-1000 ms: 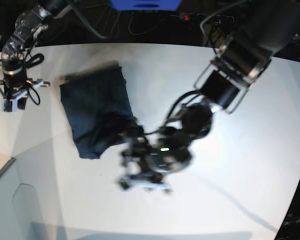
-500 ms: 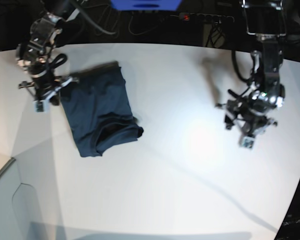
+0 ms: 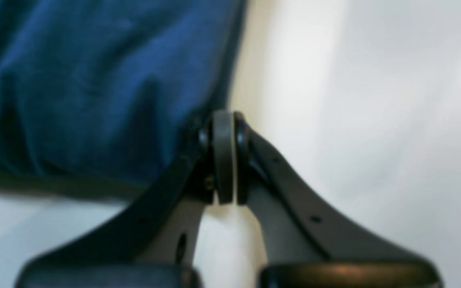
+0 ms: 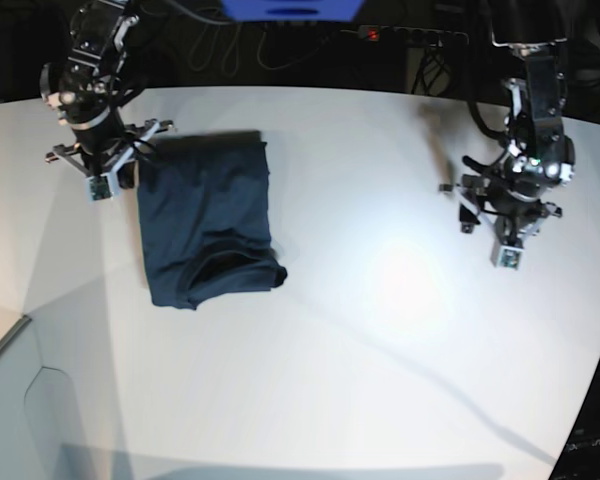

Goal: Layout the t-shirt on the table in an organized manner, then fold the t-shirt properly

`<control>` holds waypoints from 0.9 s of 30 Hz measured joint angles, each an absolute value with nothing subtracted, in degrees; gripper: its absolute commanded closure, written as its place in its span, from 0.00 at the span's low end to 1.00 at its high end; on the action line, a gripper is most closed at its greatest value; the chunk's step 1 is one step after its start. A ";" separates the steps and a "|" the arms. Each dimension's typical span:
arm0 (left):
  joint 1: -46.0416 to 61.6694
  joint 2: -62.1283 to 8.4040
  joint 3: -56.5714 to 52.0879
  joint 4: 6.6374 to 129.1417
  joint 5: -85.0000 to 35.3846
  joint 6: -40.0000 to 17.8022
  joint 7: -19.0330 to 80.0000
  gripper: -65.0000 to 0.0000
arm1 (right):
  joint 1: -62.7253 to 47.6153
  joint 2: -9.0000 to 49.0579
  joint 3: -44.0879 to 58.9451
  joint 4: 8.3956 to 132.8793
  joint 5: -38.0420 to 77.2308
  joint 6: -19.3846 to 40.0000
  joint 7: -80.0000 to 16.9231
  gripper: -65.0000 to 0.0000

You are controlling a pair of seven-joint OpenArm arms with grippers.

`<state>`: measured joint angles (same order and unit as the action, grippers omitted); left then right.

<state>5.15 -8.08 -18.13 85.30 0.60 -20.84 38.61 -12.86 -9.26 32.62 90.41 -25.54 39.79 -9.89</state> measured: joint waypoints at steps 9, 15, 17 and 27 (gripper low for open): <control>14.98 -7.92 -18.31 99.68 0.49 -21.04 49.19 0.67 | -21.54 -9.13 38.46 100.75 -16.16 39.83 -10.52 1.00; 27.62 -7.55 -18.33 109.25 0.54 -20.93 55.83 1.00 | -22.24 -9.28 41.30 100.82 -14.15 39.75 -9.69 1.00; 32.08 -6.02 -19.00 109.23 0.67 -20.80 56.12 0.98 | -24.77 -8.99 42.44 100.99 -13.65 39.83 -9.43 1.00; 38.17 3.31 -23.62 96.53 0.64 -20.86 46.06 1.00 | -37.04 -8.58 41.25 86.96 -1.48 39.66 -18.76 1.00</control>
